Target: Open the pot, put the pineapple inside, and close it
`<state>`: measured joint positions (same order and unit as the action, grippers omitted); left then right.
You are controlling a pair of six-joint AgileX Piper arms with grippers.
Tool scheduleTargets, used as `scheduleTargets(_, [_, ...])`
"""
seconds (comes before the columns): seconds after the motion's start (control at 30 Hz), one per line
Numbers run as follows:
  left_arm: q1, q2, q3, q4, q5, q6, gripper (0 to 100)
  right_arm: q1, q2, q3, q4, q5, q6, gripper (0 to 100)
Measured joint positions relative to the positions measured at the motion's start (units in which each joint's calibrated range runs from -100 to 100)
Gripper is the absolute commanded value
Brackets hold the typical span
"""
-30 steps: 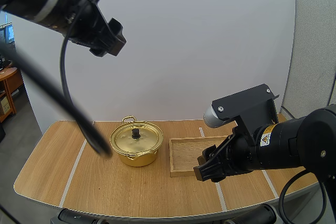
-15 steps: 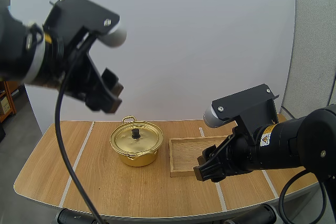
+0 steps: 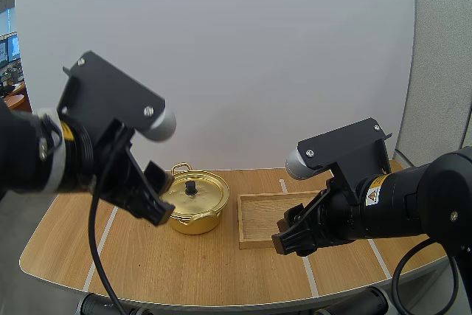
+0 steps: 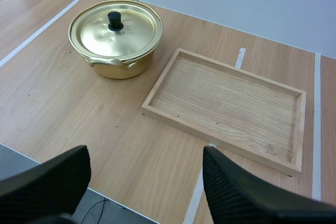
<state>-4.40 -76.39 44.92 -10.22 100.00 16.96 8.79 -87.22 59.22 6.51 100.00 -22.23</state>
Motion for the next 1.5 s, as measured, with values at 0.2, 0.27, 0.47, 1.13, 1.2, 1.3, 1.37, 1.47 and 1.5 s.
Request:
scheduleTargets(0.2, [0.0,-1.8,5.6,0.0,0.0,-0.2,100,0.0,0.0,0.0,0.1,0.0,0.0,100])
scheduleTargets(0.27, [0.0,-2.3,6.6,0.0,0.0,-0.2,100,0.0,0.0,0.0,0.1,0.0,0.0,100])
scheduleTargets(0.47, [0.0,-2.7,6.8,0.0,0.0,-0.4,100,-0.2,0.0,0.0,0.1,0.0,0.0,100])
scheduleTargets(1.13, [0.0,-2.7,6.8,0.0,0.0,-0.6,7,-1.5,0.0,0.0,0.1,0.0,-1.2,0])
scheduleTargets(1.2, [0.0,-2.7,6.8,0.0,0.0,-0.6,0,-1.5,0.0,0.0,0.1,0.0,-2.4,0])
scheduleTargets(1.3, [0.0,-2.7,6.8,0.0,0.0,-0.7,0,-1.5,0.0,0.0,0.1,0.0,-2.9,0])
scheduleTargets(1.37, [0.0,-2.7,6.8,0.0,0.0,-0.8,0,-1.5,0.0,0.0,-0.2,0.0,-3.3,0])
scheduleTargets(1.47, [0.0,-2.7,6.8,0.0,0.0,-0.8,0,-1.5,0.0,0.0,-1.4,0.0,-3.3,0])
scheduleTargets(1.5, [0.0,-2.7,6.8,0.0,0.0,-0.8,0,-1.5,0.0,0.0,-1.4,0.0,-3.3,0])
